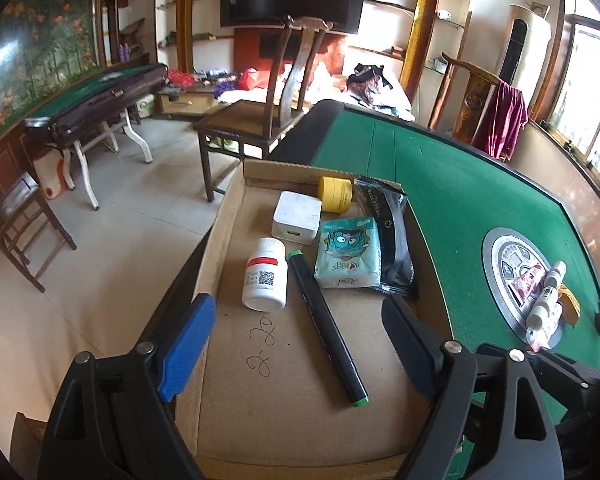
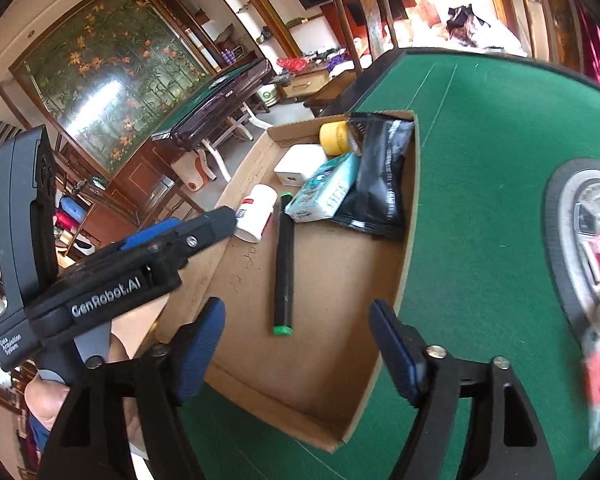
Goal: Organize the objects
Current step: 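Move both grippers back from the tray to the remaining items on the table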
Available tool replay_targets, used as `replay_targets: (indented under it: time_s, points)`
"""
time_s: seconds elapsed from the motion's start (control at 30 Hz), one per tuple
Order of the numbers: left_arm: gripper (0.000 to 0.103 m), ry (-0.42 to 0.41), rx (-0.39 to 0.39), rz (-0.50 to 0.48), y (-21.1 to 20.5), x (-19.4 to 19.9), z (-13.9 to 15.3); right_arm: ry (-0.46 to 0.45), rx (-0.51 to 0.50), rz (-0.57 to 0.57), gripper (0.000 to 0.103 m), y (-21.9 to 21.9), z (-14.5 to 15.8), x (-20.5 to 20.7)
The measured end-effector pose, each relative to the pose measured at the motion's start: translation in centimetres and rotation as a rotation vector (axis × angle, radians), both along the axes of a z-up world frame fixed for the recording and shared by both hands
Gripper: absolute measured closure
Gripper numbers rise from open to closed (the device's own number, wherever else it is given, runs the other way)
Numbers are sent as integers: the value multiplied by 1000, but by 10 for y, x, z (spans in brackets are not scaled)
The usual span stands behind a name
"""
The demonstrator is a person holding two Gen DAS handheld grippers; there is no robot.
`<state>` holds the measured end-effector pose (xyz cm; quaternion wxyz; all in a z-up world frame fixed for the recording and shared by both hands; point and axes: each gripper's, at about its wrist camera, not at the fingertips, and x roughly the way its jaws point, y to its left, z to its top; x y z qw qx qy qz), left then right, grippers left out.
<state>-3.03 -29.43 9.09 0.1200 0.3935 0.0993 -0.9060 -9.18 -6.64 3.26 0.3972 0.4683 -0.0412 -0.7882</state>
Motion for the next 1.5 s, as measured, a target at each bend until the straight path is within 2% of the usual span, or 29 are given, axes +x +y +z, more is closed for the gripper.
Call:
replay_targets:
  time_s: [0.17,0.43,0.67,0.8,0.97,1.07,1.13,1.23,1.37,1.5]
  points:
    - [5,67,-59,13,27,17,10,66,0,-22,10,25,10,15]
    - [1,108,-101,-56,80,25,19,116,-20,-69,8,98,13,25]
    - [1,114,-42,-165,139,25,19,144,-42,-157,8,180,13,21]
    - [1,88,2,-252,177,16,9,65,-86,-245,7,225,-5,-1]
    - [1,24,68,-316,201,4,-10,-40,-116,-280,7,243,-30,-24]
    - [1,7,84,-324,207,2,-18,-27,-83,-303,7,240,-36,-28]
    - [1,-2,100,-318,206,2,-21,-33,-99,-292,7,237,-38,-31]
    - [1,2,118,-293,199,4,-21,-113,-159,-251,7,232,-50,-34]
    - [1,13,129,-273,190,8,-16,-247,-327,-152,5,227,-55,-30]
    - [1,-5,113,-300,200,3,-15,-292,-483,-180,5,248,-49,-34]
